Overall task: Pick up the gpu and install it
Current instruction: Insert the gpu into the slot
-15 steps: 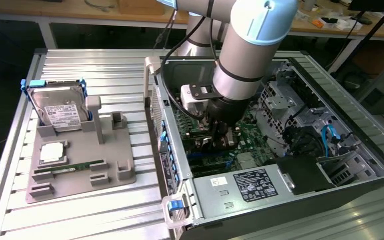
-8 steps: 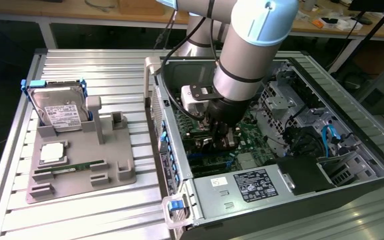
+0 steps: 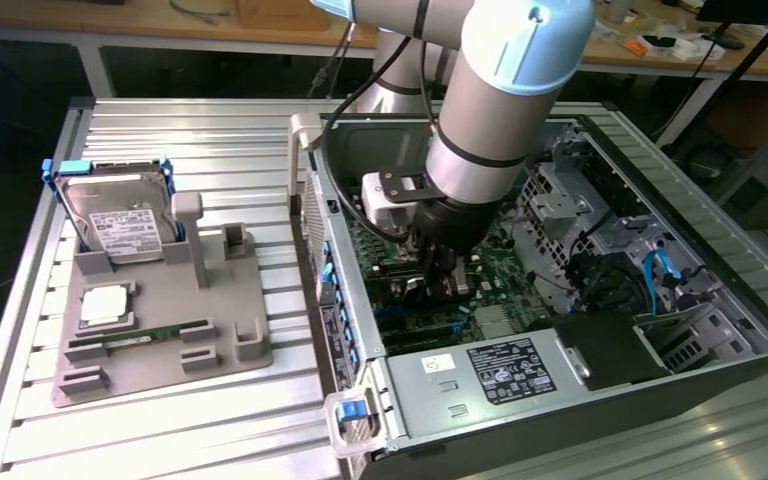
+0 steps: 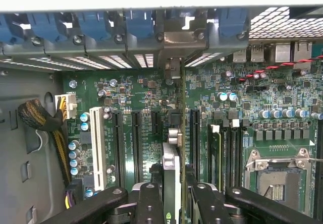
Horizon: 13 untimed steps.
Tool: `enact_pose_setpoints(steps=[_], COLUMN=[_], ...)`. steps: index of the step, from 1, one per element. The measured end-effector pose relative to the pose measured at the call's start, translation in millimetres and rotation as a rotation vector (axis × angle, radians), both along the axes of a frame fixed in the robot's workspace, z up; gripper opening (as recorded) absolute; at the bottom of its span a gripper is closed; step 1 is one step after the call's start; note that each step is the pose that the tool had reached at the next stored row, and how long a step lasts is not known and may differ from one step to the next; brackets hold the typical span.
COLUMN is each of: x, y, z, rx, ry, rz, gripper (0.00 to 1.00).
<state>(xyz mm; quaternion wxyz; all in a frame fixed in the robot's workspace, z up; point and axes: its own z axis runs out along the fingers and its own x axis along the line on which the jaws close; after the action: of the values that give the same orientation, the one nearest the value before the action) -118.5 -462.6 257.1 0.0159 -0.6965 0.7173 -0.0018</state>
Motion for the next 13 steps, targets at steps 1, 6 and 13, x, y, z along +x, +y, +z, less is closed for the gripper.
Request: enact_pose_setpoints(steps=[1,6,13], x=[0.0,0.0,0.0], y=[0.0,0.0,0.6], z=[-0.1,-0.7,-0.8], rx=[0.0,0.0001,0.0002], ry=[0.0,0.0,-0.0001], rz=[0.0,0.0,0.0], gripper=[0.27,0.27,0.27])
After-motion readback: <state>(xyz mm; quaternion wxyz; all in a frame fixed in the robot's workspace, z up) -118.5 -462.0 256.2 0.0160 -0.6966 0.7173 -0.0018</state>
